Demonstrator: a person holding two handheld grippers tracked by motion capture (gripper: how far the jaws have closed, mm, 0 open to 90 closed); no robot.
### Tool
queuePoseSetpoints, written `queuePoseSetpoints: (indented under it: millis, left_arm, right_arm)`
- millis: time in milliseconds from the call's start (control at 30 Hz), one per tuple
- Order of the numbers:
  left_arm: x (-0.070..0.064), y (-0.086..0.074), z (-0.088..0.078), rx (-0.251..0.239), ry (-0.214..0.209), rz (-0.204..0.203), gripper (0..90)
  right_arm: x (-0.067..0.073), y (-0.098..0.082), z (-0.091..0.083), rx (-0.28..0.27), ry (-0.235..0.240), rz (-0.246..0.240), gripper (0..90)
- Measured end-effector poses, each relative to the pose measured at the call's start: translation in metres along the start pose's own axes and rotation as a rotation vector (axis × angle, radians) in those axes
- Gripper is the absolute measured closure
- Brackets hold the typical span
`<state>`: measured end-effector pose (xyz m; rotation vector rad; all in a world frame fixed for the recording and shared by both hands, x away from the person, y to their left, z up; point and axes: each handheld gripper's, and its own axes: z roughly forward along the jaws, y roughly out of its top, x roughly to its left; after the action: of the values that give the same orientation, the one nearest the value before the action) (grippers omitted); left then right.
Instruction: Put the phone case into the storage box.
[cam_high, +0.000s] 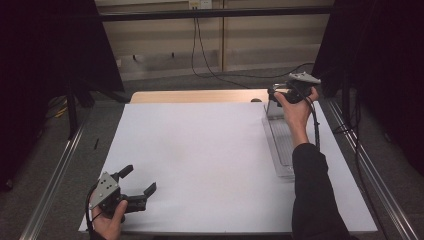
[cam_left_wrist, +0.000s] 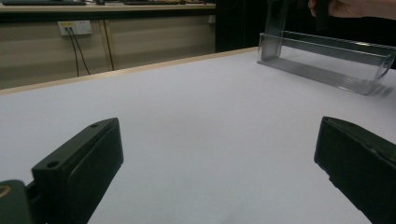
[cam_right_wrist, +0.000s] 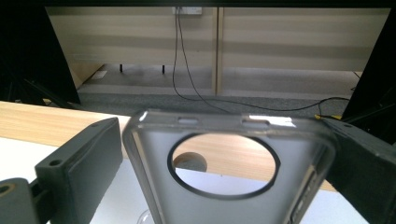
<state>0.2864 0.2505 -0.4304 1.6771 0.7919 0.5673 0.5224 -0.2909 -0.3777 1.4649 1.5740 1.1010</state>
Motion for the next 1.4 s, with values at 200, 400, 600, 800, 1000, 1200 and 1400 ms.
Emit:
queuePoseSetpoints:
  millis: [200,400,600,800,1000,1200,1400]
  left_arm:
    - [0.000,0.000,0.000,0.000,-0.003,0.005,1.2]
    - [0.000,0.000,0.000,0.000,0.001,-0.001,1.2]
    - [0.000,0.001,0.001,-0.003,0.007,0.000,1.2]
    - [0.001,0.001,0.002,-0.002,0.012,-0.003,1.2]
    - [0.006,0.002,0.002,-0.017,0.011,-0.047,1.3]
    - [0.005,0.003,0.001,-0.017,0.024,-0.022,1.2]
    - [0.006,0.002,-0.002,-0.020,0.038,-0.018,1.2]
  right_arm:
    - [0.001,0.006,-0.001,-0.025,0.020,0.008,2.5]
    - [-0.002,0.012,-0.005,-0.054,0.037,0.001,2.2]
    - [-0.002,0.016,-0.009,-0.082,0.057,0.009,1.7]
    - [-0.002,0.018,-0.012,-0.100,0.058,0.008,1.7]
    - [-0.008,0.018,-0.017,-0.096,0.062,0.013,1.5]
    - [-0.011,0.018,-0.024,-0.104,0.076,0.018,1.4]
    - [-0.010,0.012,-0.033,-0.097,0.091,0.012,1.3]
